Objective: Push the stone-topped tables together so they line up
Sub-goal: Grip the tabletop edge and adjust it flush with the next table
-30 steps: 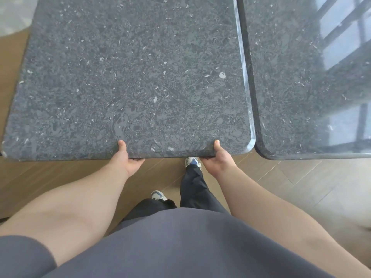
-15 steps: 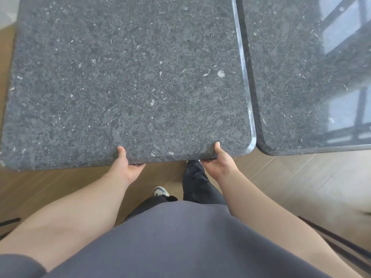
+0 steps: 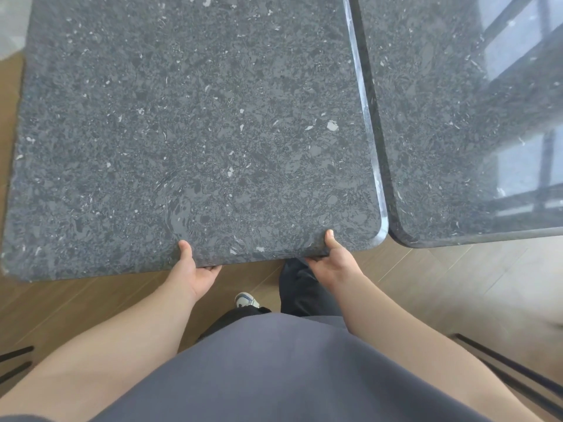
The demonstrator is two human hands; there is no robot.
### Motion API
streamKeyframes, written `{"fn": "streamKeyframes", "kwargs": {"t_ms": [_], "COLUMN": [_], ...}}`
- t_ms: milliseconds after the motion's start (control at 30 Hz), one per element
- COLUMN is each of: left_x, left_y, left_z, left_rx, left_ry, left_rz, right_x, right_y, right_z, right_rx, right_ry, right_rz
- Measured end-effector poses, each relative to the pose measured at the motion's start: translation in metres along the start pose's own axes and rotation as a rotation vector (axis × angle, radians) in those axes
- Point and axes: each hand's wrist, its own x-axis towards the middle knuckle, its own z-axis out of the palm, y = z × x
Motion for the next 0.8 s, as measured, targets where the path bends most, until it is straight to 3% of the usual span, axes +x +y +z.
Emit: {"fn": "streamKeyframes", "kwargs": {"t_ms": [800], "left_x": [-0.011], "left_y": [-0.006], "left_z": [0.007], "left_rx": [0.005], "left_ry": [0.021], "left_rz": [0.05], "right_x": [-0.011], "right_y": [-0.006], "right_z": [0.0], "right_rx": [-0.038], "right_ry": [-0.032], "right_rz": [0.02]}}
